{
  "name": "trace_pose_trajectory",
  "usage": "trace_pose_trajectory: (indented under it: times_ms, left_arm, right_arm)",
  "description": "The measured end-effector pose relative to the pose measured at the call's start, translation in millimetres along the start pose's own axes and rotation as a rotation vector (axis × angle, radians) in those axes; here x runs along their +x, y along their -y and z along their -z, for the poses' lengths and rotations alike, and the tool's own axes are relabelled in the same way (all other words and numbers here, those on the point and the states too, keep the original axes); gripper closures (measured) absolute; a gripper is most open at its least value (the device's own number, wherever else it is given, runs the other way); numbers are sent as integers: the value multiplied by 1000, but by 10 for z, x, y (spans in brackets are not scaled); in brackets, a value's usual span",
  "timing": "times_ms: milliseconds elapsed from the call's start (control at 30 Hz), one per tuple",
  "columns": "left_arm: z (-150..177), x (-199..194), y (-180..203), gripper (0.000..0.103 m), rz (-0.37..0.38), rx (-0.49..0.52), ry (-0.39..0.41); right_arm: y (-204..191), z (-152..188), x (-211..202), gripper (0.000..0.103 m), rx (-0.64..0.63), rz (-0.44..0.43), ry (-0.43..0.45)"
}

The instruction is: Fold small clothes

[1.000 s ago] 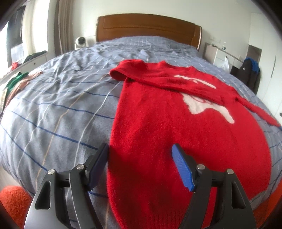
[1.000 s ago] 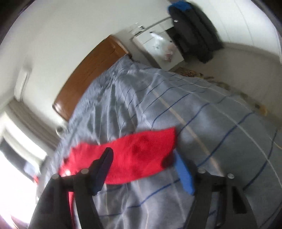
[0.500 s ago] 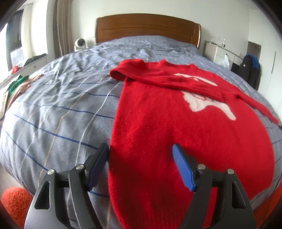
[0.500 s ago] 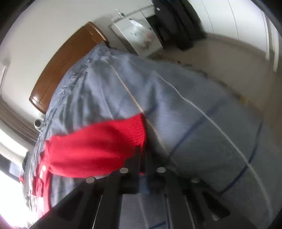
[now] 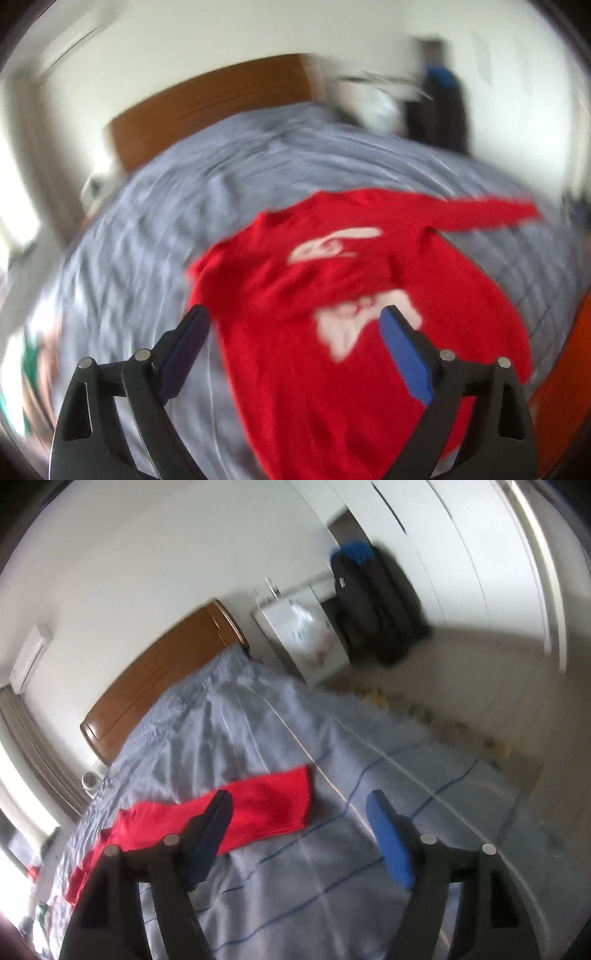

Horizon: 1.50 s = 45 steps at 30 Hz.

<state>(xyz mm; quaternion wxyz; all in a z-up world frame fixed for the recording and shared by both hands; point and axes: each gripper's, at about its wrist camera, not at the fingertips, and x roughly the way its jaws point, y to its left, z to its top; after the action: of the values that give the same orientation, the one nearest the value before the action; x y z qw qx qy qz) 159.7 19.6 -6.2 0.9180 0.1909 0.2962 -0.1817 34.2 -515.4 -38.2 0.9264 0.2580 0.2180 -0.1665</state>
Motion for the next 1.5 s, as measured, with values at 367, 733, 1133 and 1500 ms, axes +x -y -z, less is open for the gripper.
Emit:
trace_pose_trajectory:
  times_ms: [367, 733, 1133, 1500]
  left_arm:
    - [96, 1526, 722, 24, 131, 432, -222]
    - [-192, 1236, -549, 97, -67, -123, -91]
    - [1254, 570, -2911, 97, -736, -649, -280]
    - [1964, 704, -3073, 99, -752, -821, -399]
  right_arm:
    - [-730, 702, -54, 25, -175, -164, -71]
    - [-885, 872, -64, 25, -274, -170, -75]
    - [-1000, 977, 17, 25, -300, -195, -121]
    - [-1081, 1085, 88, 25, -343, -177, -148]
